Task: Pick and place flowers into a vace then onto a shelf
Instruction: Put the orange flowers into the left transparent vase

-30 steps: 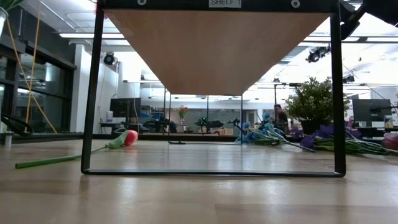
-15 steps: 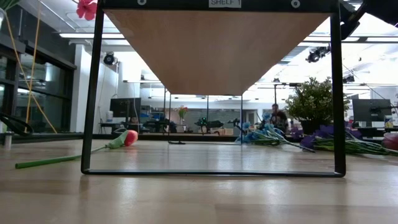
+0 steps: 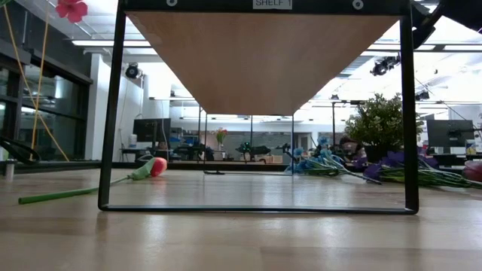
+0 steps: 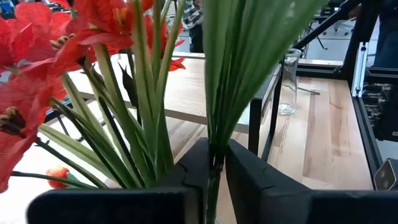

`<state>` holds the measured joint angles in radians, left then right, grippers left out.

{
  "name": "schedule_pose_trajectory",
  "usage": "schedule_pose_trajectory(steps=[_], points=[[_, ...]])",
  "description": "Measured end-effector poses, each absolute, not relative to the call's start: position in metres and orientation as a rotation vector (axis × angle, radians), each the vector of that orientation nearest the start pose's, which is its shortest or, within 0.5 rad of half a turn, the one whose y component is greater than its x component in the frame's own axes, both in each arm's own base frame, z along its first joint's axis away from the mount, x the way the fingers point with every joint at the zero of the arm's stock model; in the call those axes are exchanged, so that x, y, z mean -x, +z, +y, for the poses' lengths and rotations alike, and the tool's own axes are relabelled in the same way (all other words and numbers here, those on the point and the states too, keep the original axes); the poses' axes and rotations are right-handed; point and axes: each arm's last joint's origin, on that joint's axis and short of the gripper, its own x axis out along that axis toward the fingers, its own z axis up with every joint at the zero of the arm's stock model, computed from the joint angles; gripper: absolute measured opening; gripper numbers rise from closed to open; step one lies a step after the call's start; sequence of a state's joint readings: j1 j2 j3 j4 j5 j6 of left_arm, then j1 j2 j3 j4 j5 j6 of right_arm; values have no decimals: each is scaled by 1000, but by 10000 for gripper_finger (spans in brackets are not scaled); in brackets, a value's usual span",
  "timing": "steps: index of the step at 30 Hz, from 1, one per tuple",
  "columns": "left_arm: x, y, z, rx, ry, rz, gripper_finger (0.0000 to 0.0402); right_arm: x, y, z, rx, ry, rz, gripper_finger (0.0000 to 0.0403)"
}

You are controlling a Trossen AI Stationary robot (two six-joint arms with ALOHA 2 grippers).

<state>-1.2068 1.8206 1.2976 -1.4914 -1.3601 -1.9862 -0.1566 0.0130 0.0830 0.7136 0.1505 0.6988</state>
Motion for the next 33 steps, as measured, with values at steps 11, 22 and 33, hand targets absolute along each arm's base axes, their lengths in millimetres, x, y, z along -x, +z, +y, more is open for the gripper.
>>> schedule_pose_trajectory(steps=[11, 22, 33], points=[[-132, 222, -266, -10, 454, 211, 70, -63, 252, -14, -655, -4, -855, 268], [-131, 220, -266, 1, 479, 267, 82, -63, 252, -14, -655, -4, -855, 268], [-131, 220, -265, 6, 493, 295, 83, -63, 252, -14, -655, -4, -856, 267]])
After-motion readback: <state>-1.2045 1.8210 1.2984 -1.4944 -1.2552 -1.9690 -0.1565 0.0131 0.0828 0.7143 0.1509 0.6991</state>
